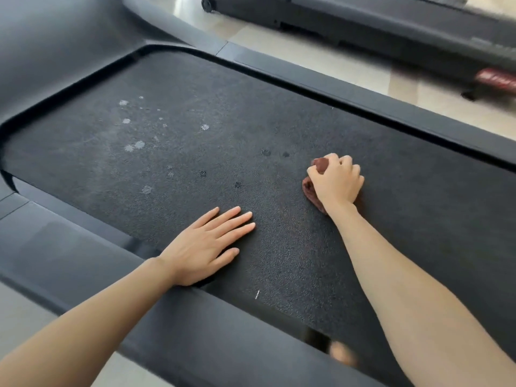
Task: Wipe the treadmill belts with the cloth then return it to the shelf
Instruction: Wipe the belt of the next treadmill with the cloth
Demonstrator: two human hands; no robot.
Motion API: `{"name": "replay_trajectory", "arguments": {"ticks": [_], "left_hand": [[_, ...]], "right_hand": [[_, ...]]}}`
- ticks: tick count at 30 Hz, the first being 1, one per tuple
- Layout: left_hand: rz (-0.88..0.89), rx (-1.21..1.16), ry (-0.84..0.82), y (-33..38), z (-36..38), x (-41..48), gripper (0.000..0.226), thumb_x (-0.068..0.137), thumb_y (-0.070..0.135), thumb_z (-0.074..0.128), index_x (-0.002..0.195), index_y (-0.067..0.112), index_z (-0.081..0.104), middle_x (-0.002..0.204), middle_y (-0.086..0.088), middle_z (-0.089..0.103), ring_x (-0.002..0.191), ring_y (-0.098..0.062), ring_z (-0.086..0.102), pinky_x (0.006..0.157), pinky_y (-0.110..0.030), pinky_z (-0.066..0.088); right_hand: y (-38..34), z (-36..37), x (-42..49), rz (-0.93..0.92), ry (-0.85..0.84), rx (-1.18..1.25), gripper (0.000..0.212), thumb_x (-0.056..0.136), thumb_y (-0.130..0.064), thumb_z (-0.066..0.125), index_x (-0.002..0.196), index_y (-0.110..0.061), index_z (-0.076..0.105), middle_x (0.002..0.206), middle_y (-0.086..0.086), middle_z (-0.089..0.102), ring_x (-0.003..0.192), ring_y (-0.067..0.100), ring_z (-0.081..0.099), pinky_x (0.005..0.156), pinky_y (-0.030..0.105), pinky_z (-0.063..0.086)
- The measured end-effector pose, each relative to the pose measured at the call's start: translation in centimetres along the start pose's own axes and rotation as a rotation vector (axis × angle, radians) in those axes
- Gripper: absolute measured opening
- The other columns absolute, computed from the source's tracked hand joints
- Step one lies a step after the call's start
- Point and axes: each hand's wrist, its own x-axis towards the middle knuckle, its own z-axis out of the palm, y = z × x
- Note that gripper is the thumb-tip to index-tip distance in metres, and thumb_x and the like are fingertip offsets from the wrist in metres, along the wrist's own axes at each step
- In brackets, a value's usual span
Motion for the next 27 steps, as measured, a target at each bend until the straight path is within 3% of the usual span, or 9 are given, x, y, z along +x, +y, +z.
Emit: {"name": "replay_trajectory", "arguments": {"ticks": [4, 8, 14, 18, 20, 24, 27], "left_hand": [[-0.012, 0.030, -0.007, 0.1, 0.1, -0.1, 0.055, 0.092, 0.052, -0.003, 0.145, 0.037, -0.008, 0.154, 0.018, -0.012, 0.141, -0.005, -0.020, 0.115, -0.032, -0.015], [-0.001, 0.026, -0.002, 0.0, 0.1, -0.1, 0.058, 0.089, 0.056, -0.004, 0.144, 0.038, -0.012, 0.154, 0.018, -0.014, 0.140, -0.004, -0.023, 0.115, -0.032, -0.016], [0.003, -0.071, 0.045, -0.1, -0.2, 0.0, 0.061, 0.091, 0.062, 0.017, 0.148, 0.039, 0.010, 0.155, 0.020, -0.001, 0.142, -0.002, -0.013, 0.116, -0.030, -0.010], [-0.015, -0.095, 0.089, -0.1, -0.2, 0.0, 0.060, 0.090, 0.061, 0.030, 0.146, 0.040, 0.023, 0.155, 0.020, 0.010, 0.143, -0.002, -0.003, 0.117, -0.031, -0.003], [-0.009, -0.094, 0.112, -0.2, -0.1, 0.3, 0.060, 0.089, 0.060, 0.035, 0.145, 0.038, 0.029, 0.154, 0.019, 0.018, 0.144, -0.005, 0.006, 0.116, -0.033, 0.002], [-0.002, -0.068, 0.120, -0.3, -0.1, 0.4, 0.061, 0.089, 0.061, 0.036, 0.144, 0.036, 0.032, 0.153, 0.016, 0.023, 0.144, -0.008, 0.012, 0.116, -0.033, 0.005], [-0.006, -0.069, 0.120, -0.6, -0.1, 0.4, 0.061, 0.089, 0.062, 0.036, 0.144, 0.036, 0.032, 0.153, 0.016, 0.023, 0.143, -0.008, 0.013, 0.118, -0.035, 0.010]], "right_hand": [[-4.1, 0.1, -3.5, -0.214, -0.063, 0.038, 0.038, 0.082, -0.046, 0.055, 0.111, -0.023, 0.060, 0.111, 0.007, 0.055, 0.102, 0.031, 0.049, 0.086, 0.038, 0.037], [-1.7, -1.2, -8.8, -0.453, 0.002, 0.092, 0.034, 0.076, -0.047, 0.052, 0.098, -0.025, 0.065, 0.094, 0.002, 0.058, 0.087, 0.027, 0.053, 0.072, 0.037, 0.041], [0.6, -0.3, -4.0, -0.332, 0.033, 0.083, 0.029, 0.078, -0.041, 0.064, 0.100, -0.022, 0.066, 0.097, 0.006, 0.058, 0.092, 0.030, 0.053, 0.077, 0.039, 0.041], [-2.2, 1.9, 3.0, -0.124, 0.043, 0.072, 0.034, 0.083, -0.046, 0.056, 0.106, -0.022, 0.062, 0.107, 0.008, 0.056, 0.104, 0.032, 0.049, 0.084, 0.040, 0.039], [-5.0, 3.2, 5.7, -0.131, 0.018, 0.050, 0.037, 0.084, -0.047, 0.055, 0.110, -0.022, 0.061, 0.111, 0.009, 0.056, 0.107, 0.032, 0.048, 0.087, 0.041, 0.039], [-11.6, 4.7, 6.2, -0.360, -0.073, 0.083, 0.037, 0.083, -0.045, 0.057, 0.112, -0.023, 0.061, 0.114, 0.008, 0.058, 0.107, 0.032, 0.049, 0.090, 0.038, 0.038], [-12.7, 4.0, 3.4, -0.592, -0.118, 0.144, 0.031, 0.080, -0.040, 0.062, 0.107, -0.023, 0.065, 0.105, 0.005, 0.060, 0.100, 0.028, 0.052, 0.085, 0.036, 0.040]]}}
